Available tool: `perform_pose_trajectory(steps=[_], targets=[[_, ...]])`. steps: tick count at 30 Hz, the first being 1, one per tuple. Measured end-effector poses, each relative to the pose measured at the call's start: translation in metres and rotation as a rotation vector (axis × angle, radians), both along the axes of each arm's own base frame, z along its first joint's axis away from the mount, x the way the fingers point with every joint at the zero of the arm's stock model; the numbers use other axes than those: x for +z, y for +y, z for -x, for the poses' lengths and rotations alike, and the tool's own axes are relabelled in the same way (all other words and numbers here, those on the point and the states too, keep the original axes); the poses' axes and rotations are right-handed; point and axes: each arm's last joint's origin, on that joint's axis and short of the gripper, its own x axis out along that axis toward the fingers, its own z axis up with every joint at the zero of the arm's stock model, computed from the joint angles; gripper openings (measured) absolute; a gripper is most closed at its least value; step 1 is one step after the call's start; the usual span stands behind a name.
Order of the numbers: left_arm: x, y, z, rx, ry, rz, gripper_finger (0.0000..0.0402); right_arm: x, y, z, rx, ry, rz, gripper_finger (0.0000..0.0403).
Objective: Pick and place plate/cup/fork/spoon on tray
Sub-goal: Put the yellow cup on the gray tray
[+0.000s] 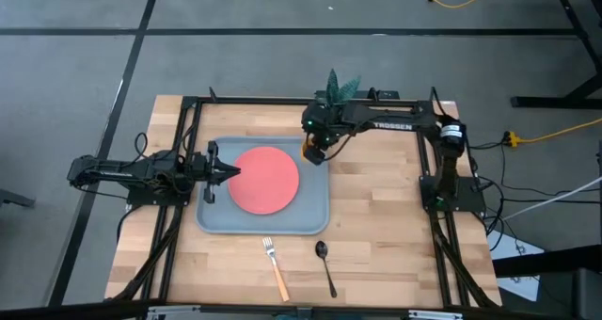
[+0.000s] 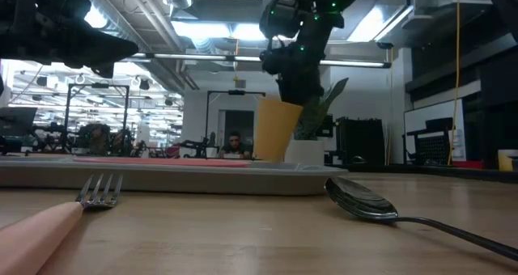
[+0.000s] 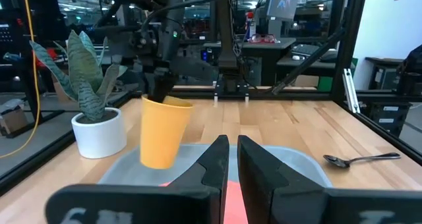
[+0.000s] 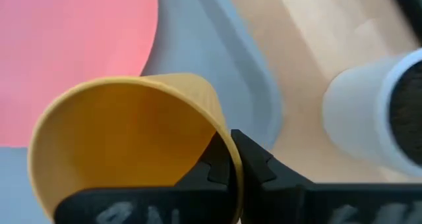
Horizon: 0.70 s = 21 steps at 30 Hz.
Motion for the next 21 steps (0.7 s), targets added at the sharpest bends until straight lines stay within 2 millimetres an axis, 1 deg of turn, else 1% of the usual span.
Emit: perform_pose_trajectory(steps=[4,11,16,21], targets=[[-0.0002,0.0000,0.0000,0.000,0.001,0.000,0.0027,-0.0050,0.0012,-0.0008,0.000,0.007,-0.065,0.0002],[-0.0002,-0.0001,0.0000,-0.003,0.001,0.000,0.0027,-0.0063,0.0024,0.0016,-0.013,0.033,-0.092,0.0002],[-0.0001,-0.0001,0.0000,-0.002,0.001,0.000,0.0027,-0.0073,0.0061,0.0009,0.002,0.030,-0.111,0.0014],[-0.0001,-0.0001,0.0000,-0.003,0.001,0.001,0.0027,-0.0072,0.0085,0.0001,0.013,0.030,-0.110,0.0016]])
